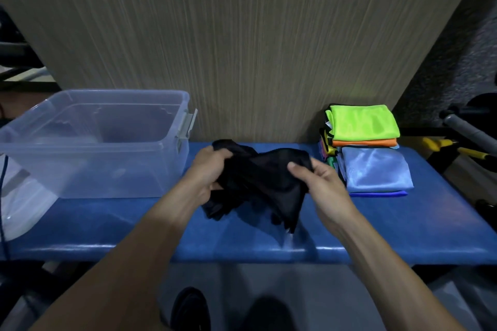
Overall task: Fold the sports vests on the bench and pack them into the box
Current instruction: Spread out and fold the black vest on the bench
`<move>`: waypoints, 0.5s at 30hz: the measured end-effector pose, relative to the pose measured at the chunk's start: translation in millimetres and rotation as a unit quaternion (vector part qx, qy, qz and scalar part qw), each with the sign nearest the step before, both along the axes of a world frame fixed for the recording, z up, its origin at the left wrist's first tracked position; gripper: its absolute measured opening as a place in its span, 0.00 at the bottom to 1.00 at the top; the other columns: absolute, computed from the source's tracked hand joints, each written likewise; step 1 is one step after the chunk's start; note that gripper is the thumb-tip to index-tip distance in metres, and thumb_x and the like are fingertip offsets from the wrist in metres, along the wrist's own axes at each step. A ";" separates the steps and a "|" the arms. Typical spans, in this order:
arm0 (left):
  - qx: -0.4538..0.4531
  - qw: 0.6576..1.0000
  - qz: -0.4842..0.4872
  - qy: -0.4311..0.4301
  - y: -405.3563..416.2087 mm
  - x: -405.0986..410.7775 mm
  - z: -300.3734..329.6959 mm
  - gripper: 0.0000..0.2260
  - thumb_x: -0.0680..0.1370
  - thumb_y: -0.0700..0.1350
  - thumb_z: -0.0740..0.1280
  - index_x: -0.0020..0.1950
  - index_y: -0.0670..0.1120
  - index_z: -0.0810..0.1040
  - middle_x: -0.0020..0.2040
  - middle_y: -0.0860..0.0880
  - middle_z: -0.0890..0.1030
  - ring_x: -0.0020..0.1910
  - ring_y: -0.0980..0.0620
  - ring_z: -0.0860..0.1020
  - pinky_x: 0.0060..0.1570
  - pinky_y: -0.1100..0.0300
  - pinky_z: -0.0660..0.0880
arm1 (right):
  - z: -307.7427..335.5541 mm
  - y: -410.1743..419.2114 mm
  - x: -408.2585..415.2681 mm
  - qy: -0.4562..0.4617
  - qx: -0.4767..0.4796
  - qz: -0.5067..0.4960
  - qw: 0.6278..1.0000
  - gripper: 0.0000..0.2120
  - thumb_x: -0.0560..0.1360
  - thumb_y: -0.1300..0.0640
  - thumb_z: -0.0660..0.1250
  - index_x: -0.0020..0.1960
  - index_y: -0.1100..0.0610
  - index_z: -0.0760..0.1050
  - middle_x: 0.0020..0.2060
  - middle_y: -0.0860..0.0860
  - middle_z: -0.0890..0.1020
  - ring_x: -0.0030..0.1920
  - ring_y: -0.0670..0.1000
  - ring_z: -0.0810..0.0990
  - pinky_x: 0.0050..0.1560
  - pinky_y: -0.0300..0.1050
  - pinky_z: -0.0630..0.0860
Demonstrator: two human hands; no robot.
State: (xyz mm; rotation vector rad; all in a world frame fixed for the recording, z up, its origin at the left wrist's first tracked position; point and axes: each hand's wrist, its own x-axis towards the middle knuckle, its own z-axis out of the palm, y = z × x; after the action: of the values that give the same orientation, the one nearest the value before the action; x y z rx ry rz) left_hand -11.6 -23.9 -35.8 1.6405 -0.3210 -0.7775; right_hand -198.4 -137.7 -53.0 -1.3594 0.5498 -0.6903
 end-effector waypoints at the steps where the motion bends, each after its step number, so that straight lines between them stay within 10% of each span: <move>1: -0.046 0.998 0.034 0.015 0.8 5.0 0.3 0.07 0.83 0.43 0.64 0.58 0.46 0.80 0.53 0.44 0.85 0.51 0.45 0.83 0.39 0.55 0.79 | -1.5 -5.6 -3.2 0.012 0.011 -0.022 1.000 0.06 0.80 0.62 0.68 0.53 0.60 0.84 0.50 0.56 0.87 0.52 0.53 0.85 0.54 0.45 0.79; 8: -0.233 0.960 0.121 0.093 0.5 5.6 9.3 0.11 0.84 0.38 0.62 0.66 0.42 0.75 0.55 0.41 0.83 0.53 0.44 0.82 0.41 0.54 0.83 | -6.8 -10.5 -20.8 0.145 0.066 0.048 0.986 0.11 0.77 0.58 0.72 0.56 0.62 0.83 0.50 0.56 0.87 0.48 0.50 0.87 0.42 0.36 0.79; 12: -0.253 0.951 0.130 0.121 -5.6 7.2 9.7 0.28 0.83 0.34 0.62 0.82 0.45 0.56 0.69 0.46 0.71 0.64 0.43 0.77 0.61 0.46 0.79 | -4.5 -9.8 -30.2 0.213 0.069 0.111 0.968 0.16 0.76 0.52 0.73 0.52 0.66 0.83 0.50 0.57 0.87 0.47 0.51 0.84 0.47 0.40 0.77; 15: -0.169 0.981 0.086 0.050 -8.2 14.4 1.2 0.27 0.82 0.38 0.65 0.80 0.45 0.61 0.69 0.45 0.75 0.62 0.44 0.79 0.63 0.44 0.78 | -3.1 -8.8 -32.0 0.177 0.081 0.070 0.978 0.20 0.79 0.49 0.68 0.56 0.67 0.83 0.51 0.60 0.87 0.51 0.56 0.85 0.51 0.46 0.80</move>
State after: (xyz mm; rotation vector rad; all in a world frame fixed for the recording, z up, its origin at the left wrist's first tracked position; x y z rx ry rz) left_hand 2.8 -32.0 -34.6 1.2865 -0.2220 -0.6347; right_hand -230.5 -146.5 -56.1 -1.3597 0.7673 -0.2820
